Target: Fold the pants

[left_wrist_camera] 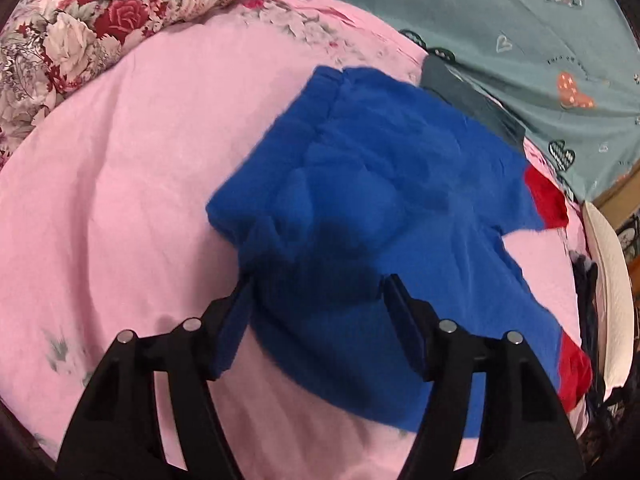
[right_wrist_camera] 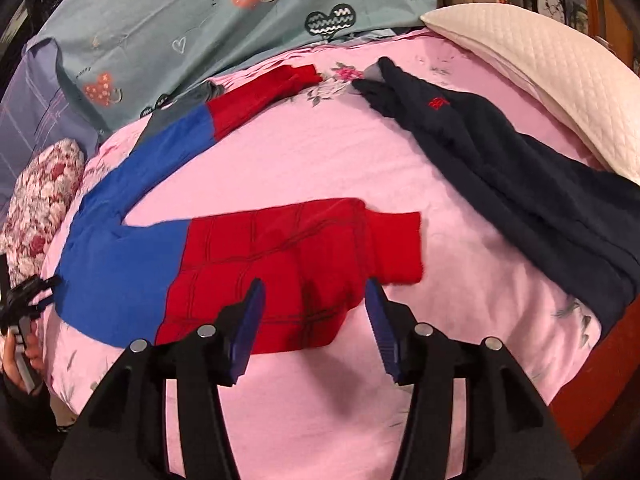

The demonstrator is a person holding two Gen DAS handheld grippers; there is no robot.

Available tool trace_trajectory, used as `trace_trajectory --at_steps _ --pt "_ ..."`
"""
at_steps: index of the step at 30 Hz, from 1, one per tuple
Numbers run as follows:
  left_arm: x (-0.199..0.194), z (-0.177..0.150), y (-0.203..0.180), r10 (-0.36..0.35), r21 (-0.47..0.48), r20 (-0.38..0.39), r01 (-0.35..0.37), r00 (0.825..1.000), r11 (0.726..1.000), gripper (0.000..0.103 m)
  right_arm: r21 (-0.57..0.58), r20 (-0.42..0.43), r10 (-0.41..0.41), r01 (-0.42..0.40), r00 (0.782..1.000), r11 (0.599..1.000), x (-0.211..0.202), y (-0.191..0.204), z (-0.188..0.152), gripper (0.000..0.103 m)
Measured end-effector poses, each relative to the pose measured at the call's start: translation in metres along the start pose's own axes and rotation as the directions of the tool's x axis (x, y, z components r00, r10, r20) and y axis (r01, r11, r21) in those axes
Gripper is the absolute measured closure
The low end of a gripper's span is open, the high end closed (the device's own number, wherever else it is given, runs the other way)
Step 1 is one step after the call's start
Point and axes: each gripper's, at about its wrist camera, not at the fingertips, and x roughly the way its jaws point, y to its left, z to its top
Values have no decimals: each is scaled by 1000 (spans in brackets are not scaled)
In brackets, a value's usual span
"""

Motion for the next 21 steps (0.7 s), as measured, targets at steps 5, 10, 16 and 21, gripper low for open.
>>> trace_trajectory --at_steps 5,10,16,21 --pt "3 7 23 -69 -94 -18 67 997 993 98 4 -54 -14 14 998 1000 26 -3 -6 69" --pt "-13 4 40 -9 -124 41 14 999 992 102 7 -48 -15 16 999 1000 30 -7 -5 75" --pt "-34 -1 56 20 -109 47 -14 999 994 100 -3 -34 -24 24 999 1000 18 -8 0 71" --pt "-105 14 35 169 -100 310 -145 936 984 75 66 154 59 -70 986 995 -21 -17 59 13"
